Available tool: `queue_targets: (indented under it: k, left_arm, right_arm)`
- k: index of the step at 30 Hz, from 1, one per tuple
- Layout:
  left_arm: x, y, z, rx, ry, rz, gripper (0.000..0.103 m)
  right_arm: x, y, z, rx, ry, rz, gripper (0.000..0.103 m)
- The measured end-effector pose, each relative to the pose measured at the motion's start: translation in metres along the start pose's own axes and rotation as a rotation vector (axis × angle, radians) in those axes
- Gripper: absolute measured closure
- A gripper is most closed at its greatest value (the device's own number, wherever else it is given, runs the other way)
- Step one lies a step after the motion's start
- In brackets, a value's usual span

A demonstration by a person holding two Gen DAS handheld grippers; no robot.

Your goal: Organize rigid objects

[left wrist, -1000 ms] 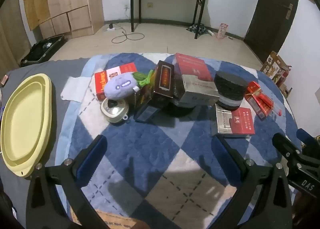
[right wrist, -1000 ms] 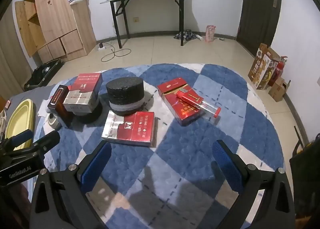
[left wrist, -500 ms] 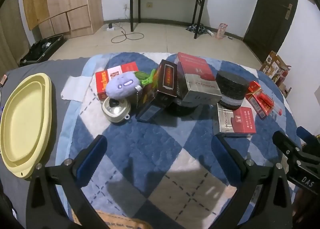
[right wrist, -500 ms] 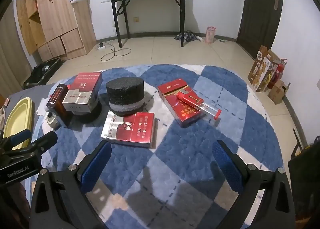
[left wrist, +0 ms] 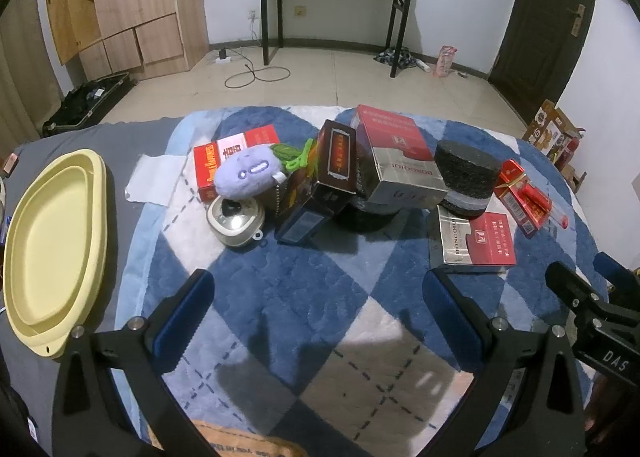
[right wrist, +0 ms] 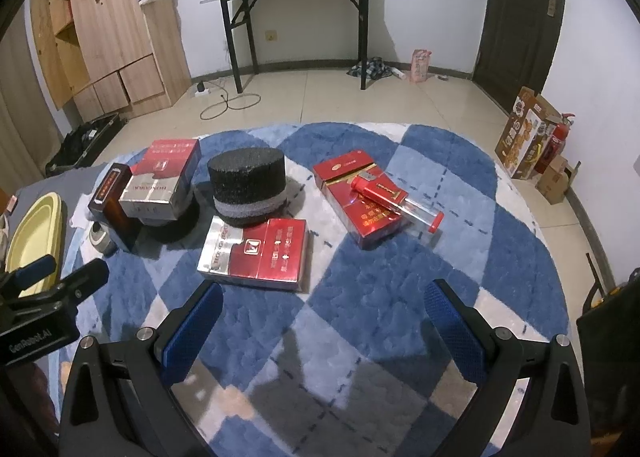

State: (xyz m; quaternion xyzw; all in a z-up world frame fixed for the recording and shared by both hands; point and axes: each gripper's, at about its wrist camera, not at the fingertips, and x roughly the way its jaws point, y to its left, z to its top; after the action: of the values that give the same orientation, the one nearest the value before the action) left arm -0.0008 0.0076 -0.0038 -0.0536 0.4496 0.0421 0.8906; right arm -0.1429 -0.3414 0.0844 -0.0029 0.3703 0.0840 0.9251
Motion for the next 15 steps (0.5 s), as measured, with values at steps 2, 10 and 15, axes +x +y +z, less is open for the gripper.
queue_targets:
  k: [2,10,15]
  left_arm:
    - [0.0000,0.0001,-0.0002,-0.001,0.000,-0.001,0.000]
    - [0.0003,-0.0003,-0.0005,0.003,-0.001,-0.001,0.000]
    - [-0.0001,0.0003,-0.0015,0.003,0.002,0.001,0.000]
  right_arm:
    - [0.0000,-0.0008,0.0000,0.005,-0.001,0.001,0.001]
    - [0.0006,-0.0008,0.0000,0.004,0.010,0.012,0.001]
    - [0.0016,-0.0009,-0.0009,0.002,0.013,0.013,0.001]
